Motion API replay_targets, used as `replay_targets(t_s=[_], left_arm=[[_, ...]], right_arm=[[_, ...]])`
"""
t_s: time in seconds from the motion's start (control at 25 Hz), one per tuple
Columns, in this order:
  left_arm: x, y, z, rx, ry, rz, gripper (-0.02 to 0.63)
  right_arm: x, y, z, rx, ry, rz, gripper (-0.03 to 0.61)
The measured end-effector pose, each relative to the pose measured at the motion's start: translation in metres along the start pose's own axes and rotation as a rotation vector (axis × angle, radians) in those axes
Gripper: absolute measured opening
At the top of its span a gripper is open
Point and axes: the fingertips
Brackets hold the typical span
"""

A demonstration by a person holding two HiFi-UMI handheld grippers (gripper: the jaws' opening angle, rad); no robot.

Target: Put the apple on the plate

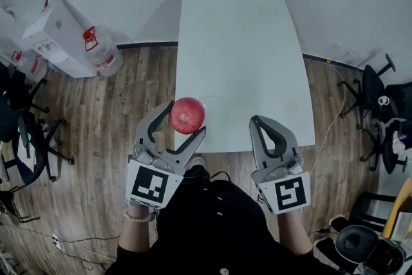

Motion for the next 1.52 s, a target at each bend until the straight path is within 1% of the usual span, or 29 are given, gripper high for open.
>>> replay_targets(t_s=[0.2,0.36,0.56,0.84,1.04,1.16,1.36,1.52], left_arm=[[-0.009,-0.008,-0.008,-0.009,-0.024,-0.008,0.345],[-0.012,-0.013,-0.013,-0.015,-0.046,-0.039,0.346],[-0.014,-0.015,-0.023,-0.011,-0.064,-0.032,0.346],[-0.014,-0.02,-0.032,-0.025,-0.061,-0.046,0.346],[-0.018,-0.021,-0.039,-0.027,-0.032,-0.035,0.346],[-0.016,-0.028,-0.042,-0.049,-0.036,-0.033,0.345],[-0.012,-0.036,-0.051,-0.061,-0.047,-0.029,0.346],[-0.005,-0.045,-0.061,-0.077,-0.058,-0.045,0.345]], right_arm=[[-0.002,-0.004,-0.012,-0.016,-0.013,-0.007,0.043],[-0.003,-0.008,-0.018,-0.035,-0.024,-0.013,0.043],[-0.001,-0.008,-0.027,-0.042,-0.021,-0.006,0.042],[0.0,-0.01,-0.039,-0.047,0.011,-0.009,0.043],[0.001,-0.009,-0.05,-0.047,0.06,-0.01,0.043],[0.0,-0.013,-0.054,-0.059,0.083,-0.01,0.043],[0.003,-0.023,-0.055,-0.079,0.099,-0.016,0.043],[0.007,-0.032,-0.051,-0.097,0.105,-0.021,0.043]])
Point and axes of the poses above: the fingertips, and each gripper's own axes: z backward along the fingers, x to its right, y out of its top, and after that the axes turned 9 degrees about -y, right-handed
